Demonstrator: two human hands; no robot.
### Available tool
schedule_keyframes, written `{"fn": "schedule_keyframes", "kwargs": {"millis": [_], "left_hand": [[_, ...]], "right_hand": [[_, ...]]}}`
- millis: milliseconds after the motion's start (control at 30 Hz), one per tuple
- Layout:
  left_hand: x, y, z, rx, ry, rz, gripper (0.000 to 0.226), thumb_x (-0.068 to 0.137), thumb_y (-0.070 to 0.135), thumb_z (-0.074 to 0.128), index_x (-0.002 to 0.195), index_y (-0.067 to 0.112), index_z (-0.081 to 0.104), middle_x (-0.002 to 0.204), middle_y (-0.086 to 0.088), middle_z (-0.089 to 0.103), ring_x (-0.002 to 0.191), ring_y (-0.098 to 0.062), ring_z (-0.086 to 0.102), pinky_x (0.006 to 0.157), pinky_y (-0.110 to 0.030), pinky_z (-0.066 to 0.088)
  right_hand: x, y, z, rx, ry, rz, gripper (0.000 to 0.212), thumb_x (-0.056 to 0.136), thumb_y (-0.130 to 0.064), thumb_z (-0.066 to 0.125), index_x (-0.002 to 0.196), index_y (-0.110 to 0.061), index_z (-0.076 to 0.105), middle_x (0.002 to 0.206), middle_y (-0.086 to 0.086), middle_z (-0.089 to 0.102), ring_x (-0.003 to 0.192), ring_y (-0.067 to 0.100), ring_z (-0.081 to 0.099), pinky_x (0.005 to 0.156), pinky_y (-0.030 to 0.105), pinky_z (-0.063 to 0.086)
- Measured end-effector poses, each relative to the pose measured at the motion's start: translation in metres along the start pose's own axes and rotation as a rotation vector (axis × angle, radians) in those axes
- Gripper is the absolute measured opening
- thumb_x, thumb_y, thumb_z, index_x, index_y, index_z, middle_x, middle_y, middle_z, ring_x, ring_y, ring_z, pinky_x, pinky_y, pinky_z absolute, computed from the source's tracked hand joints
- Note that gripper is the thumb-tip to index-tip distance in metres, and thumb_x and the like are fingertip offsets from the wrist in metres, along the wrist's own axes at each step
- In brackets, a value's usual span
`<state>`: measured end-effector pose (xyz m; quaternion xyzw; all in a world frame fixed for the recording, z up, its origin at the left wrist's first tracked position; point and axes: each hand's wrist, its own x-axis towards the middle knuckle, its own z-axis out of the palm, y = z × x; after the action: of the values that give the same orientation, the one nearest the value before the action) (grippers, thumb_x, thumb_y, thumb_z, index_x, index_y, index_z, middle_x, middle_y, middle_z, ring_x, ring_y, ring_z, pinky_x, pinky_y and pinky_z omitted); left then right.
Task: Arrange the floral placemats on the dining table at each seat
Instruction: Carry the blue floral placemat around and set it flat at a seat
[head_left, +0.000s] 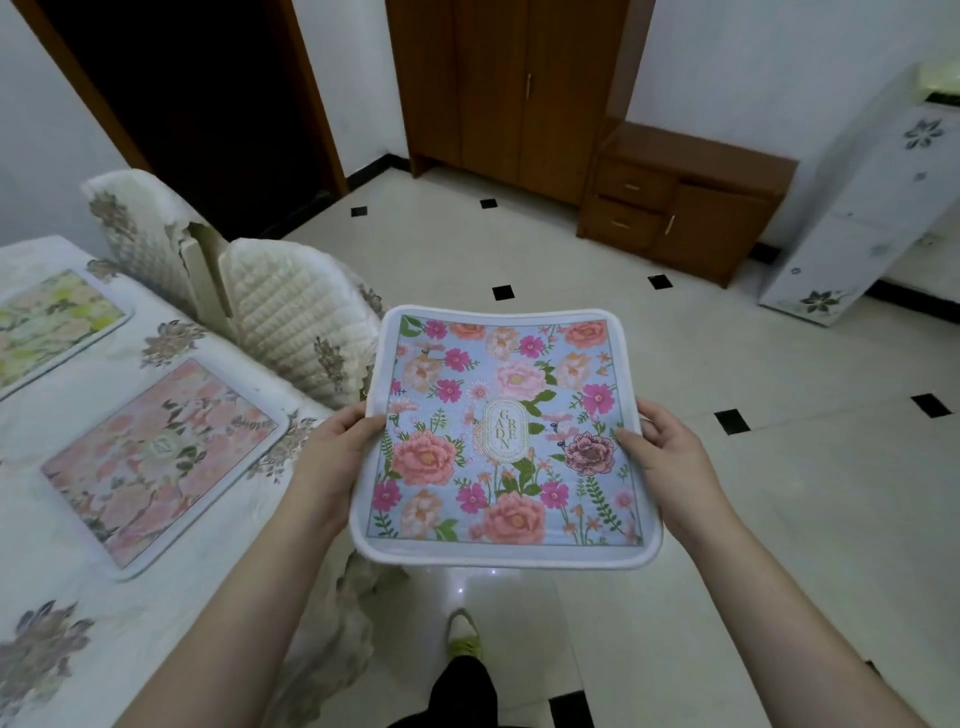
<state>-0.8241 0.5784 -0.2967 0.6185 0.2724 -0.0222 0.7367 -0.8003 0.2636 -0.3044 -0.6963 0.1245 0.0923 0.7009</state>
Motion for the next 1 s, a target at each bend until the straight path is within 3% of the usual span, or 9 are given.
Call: {"fn": "schedule_keyframes", "kwargs": {"millis": [133, 300, 467, 833, 1000], "left_hand": [[0.046, 0.015, 0.006, -0.014, -0.022, -0.026, 0.012, 0.093, 0.012, 0.059, 0.097, 0.010, 0.070, 0.086, -0.020, 0.074, 0.069, -0.033, 0.070, 0.068, -0.045, 0.060], [0.099, 0.046, 0.016, -0.053, -0.053, -0.022, 0.011, 0.094, 0.010, 0.058, 0.091, 0.009, 0.069, 0.079, -0.018, 0.074, 0.062, -0.029, 0.070, 0.058, -0.039, 0.061], [0.141, 0.071, 0.029, -0.048, -0.091, -0.033, 0.013, 0.094, 0.012, 0.058, 0.100, 0.004, 0.067, 0.085, -0.021, 0.073, 0.065, -0.030, 0.071, 0.057, -0.038, 0.060], [0.251, 0.124, 0.109, -0.016, -0.041, -0.032, 0.012, 0.094, 0.014, 0.059, 0.098, 0.004, 0.064, 0.077, -0.016, 0.073, 0.061, -0.027, 0.070, 0.052, -0.033, 0.057], [0.301, 0.157, 0.160, -0.050, 0.015, -0.030, 0.010, 0.093, 0.014, 0.059, 0.096, 0.004, 0.061, 0.080, -0.020, 0.071, 0.062, -0.030, 0.069, 0.058, -0.039, 0.060]], "right_hand": [[0.044, -0.017, 0.011, -0.004, 0.031, 0.014, 0.028, 0.096, -0.008, 0.057, 0.120, -0.020, 0.061, 0.099, 0.003, 0.076, 0.084, 0.027, 0.074, 0.069, 0.040, 0.060], [0.091, -0.041, 0.027, 0.008, 0.050, 0.016, 0.026, 0.096, -0.010, 0.057, 0.119, -0.020, 0.061, 0.098, 0.003, 0.076, 0.083, 0.027, 0.075, 0.063, 0.036, 0.060], [0.131, -0.054, 0.033, 0.047, 0.076, -0.003, 0.028, 0.096, -0.009, 0.058, 0.122, -0.020, 0.060, 0.101, 0.005, 0.076, 0.086, 0.029, 0.074, 0.074, 0.044, 0.060], [0.281, -0.090, 0.010, 0.110, 0.020, -0.006, 0.024, 0.096, -0.014, 0.059, 0.119, -0.016, 0.062, 0.101, 0.013, 0.075, 0.087, 0.034, 0.073, 0.078, 0.050, 0.059], [0.365, -0.131, -0.010, 0.114, -0.028, -0.024, 0.025, 0.096, -0.011, 0.058, 0.120, -0.014, 0.062, 0.101, 0.014, 0.075, 0.088, 0.037, 0.072, 0.080, 0.054, 0.057]]}}
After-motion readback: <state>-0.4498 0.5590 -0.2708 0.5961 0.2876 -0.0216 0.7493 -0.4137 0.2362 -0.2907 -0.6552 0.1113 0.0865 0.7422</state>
